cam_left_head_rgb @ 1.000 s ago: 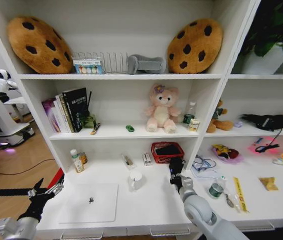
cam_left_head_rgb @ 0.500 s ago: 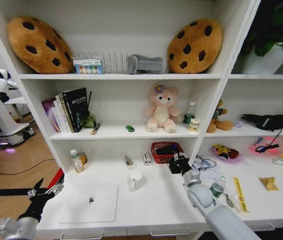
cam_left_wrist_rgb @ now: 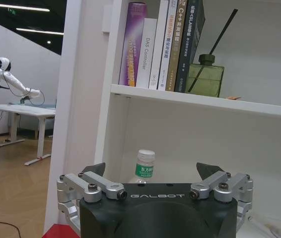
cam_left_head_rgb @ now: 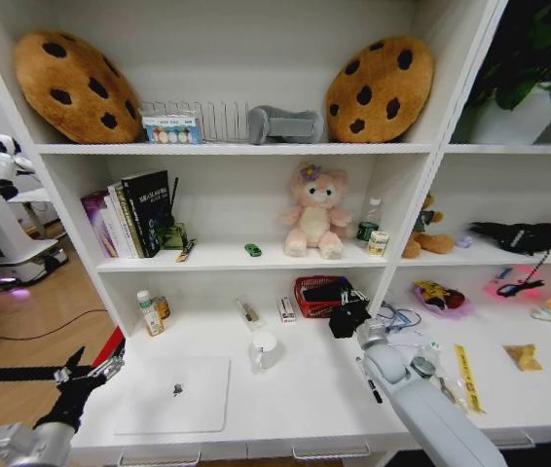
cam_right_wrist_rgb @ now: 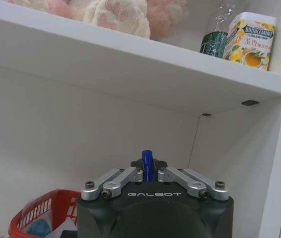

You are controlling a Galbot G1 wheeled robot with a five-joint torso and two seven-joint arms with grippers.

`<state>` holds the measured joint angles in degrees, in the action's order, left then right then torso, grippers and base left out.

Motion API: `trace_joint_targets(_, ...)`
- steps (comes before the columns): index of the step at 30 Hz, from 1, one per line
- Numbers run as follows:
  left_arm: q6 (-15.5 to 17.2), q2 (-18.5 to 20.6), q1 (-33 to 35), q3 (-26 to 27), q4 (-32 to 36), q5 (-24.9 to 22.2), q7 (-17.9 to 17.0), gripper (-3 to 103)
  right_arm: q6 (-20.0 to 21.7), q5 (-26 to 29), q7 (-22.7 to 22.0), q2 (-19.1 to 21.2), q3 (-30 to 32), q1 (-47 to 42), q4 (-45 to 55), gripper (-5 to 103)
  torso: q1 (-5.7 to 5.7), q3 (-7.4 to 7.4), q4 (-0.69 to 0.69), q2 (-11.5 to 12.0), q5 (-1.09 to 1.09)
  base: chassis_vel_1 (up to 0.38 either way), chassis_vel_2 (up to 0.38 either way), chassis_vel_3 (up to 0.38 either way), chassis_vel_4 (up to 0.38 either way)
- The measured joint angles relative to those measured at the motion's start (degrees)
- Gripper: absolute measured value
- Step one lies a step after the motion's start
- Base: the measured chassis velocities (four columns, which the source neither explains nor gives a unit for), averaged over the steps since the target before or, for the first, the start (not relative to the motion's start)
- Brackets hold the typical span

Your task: Organize the objects on the table.

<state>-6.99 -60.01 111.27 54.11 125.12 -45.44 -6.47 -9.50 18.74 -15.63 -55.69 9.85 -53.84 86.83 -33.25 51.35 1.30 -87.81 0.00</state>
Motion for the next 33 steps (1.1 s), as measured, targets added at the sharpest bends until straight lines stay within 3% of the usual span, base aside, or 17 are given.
trace_joint_targets(14, 0.0, 0.0, 0.0, 0.0, 0.0, 0.0, 0.0, 100, -2.11, -3.25, 0.58, -1.08, -0.76, -1.76, -2.21, 9, 0.0, 0.0, 0.0, -0.01, 0.0, 0.0, 0.0, 0.0, 0.0)
trace_joint_targets(29, 0.0, 0.0, 0.0, 0.0, 0.0, 0.0, 0.0, 100, -1.29, -3.83, -0.56, 0.17, 2.46, -5.23, 0.99, 7, 0.0, 0.0, 0.01, 0.0, 0.0, 0.0, 0.0, 0.0, 0.0)
trace_joint_targets(33, 0.0, 0.0, 0.0, 0.0, 0.0, 0.0, 0.0, 100, -0.97, -3.81, -0.97, 0.27, 2.55, -5.74, 1.61, 23, 0.01, 0.0, 0.0, 0.0, 0.0, 0.0, 0.0, 0.0, 0.0)
